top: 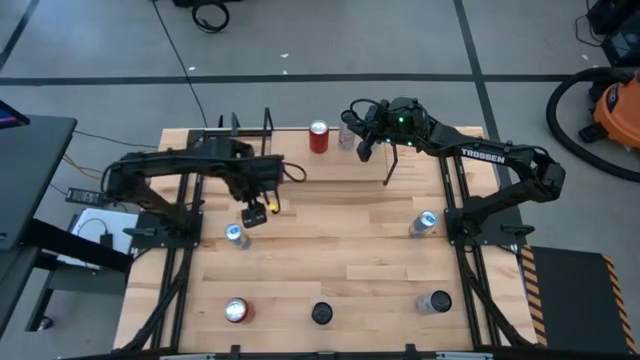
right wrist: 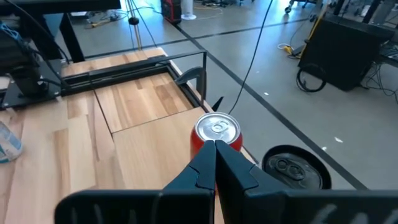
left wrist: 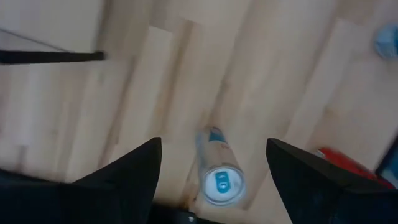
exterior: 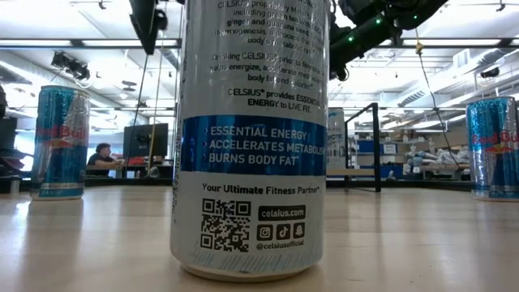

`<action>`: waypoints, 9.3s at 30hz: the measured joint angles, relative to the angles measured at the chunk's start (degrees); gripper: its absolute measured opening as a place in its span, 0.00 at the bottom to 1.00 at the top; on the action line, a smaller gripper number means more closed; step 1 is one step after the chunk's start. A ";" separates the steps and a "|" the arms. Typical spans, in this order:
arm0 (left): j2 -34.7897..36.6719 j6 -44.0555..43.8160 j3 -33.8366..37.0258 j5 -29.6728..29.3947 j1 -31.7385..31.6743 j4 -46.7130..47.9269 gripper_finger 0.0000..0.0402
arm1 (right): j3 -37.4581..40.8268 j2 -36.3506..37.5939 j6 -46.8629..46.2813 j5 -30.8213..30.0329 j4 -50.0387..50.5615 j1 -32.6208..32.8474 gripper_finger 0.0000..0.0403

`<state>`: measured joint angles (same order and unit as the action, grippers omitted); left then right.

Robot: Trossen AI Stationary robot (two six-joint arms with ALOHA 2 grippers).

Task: Place canned beverage on shelf
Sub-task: Put the left blue soda can on the shelf

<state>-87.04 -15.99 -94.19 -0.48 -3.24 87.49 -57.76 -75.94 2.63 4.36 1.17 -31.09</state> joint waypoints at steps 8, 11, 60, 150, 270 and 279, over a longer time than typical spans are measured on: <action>3.69 -7.44 0.01 -5.15 3.24 1.63 0.72 | 0.00 0.00 -1.22 0.42 0.02 0.00 0.02; 5.02 -8.80 2.80 -6.00 4.94 0.68 0.72 | 0.00 0.00 -1.21 0.42 0.13 0.19 0.02; 19.29 -20.35 34.59 3.24 7.43 -18.04 0.72 | 0.00 0.00 -1.66 0.39 -0.20 2.25 0.02; 20.43 -14.61 32.33 5.58 -3.13 -18.63 0.72 | 0.00 0.00 -2.49 1.31 -2.01 2.58 0.02; 15.77 -21.89 37.57 1.92 4.65 -19.40 0.59 | -0.02 0.00 -4.02 1.31 -8.81 2.67 0.02; 15.64 -18.44 35.65 3.95 2.03 -17.74 0.60 | -0.02 0.00 -4.00 1.32 -8.81 2.67 0.02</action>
<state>-71.39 -34.42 -58.54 3.47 -1.21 69.75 -57.78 -75.94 -1.37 5.68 -7.64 -28.42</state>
